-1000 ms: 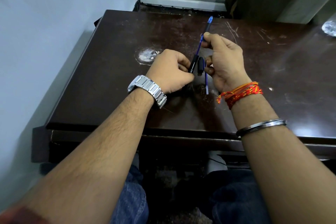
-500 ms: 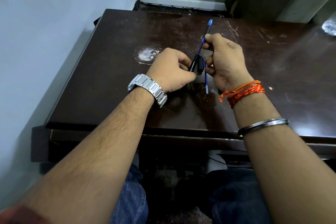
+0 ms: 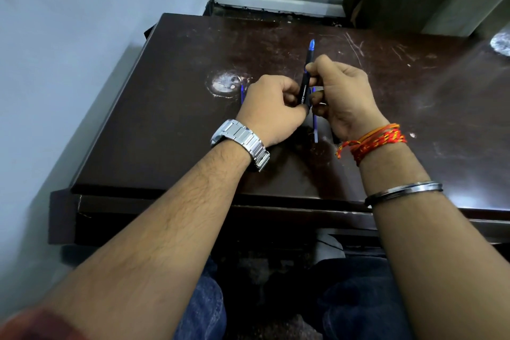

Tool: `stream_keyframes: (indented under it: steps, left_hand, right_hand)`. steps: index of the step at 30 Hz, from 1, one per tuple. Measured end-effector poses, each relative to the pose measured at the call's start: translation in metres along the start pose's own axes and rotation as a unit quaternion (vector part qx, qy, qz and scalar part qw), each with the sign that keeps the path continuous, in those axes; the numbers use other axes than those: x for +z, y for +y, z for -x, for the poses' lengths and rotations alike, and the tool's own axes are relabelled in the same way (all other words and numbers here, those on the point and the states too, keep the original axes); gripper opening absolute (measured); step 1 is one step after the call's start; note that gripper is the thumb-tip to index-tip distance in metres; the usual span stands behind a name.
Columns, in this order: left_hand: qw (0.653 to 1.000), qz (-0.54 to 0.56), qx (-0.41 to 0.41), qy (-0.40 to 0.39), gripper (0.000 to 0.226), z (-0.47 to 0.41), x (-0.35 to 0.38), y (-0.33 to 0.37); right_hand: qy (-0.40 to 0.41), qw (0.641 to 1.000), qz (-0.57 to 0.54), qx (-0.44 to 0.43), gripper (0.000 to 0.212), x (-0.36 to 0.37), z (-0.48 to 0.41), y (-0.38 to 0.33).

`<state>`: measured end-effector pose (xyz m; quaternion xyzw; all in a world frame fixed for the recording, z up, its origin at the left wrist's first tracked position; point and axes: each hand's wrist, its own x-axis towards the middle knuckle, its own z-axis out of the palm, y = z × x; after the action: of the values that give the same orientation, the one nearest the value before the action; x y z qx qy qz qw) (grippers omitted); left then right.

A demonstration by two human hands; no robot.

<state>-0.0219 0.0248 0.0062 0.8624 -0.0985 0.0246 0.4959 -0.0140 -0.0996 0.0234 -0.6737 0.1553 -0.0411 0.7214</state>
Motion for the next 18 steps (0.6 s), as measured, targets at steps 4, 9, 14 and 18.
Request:
stream_keyframes:
  steps: [4, 9, 14, 18]
  left_hand:
    - [1.000, -0.012, -0.003, -0.006, 0.015, 0.0008, 0.0015, 0.0005]
    - [1.000, 0.007, -0.014, -0.002, 0.012, -0.0002, -0.0005, 0.0007]
    - [1.000, -0.014, -0.022, 0.015, 0.013, 0.0000, -0.0027, 0.0004]
    - [0.999, -0.005, -0.030, 0.027, 0.024, -0.0012, -0.0036, -0.0008]
  right_hand:
    - [-0.002, 1.000, -0.004, -0.002, 0.012, -0.0029, 0.0017, -0.0009]
    - [-0.006, 0.998, -0.070, -0.006, 0.008, -0.0007, 0.0010, -0.0031]
    - [0.007, 0.997, -0.073, -0.036, 0.011, 0.0012, 0.0012, -0.0003]
    - [0.024, 0.996, -0.078, -0.041, 0.010, 0.0031, -0.0002, 0.0011]
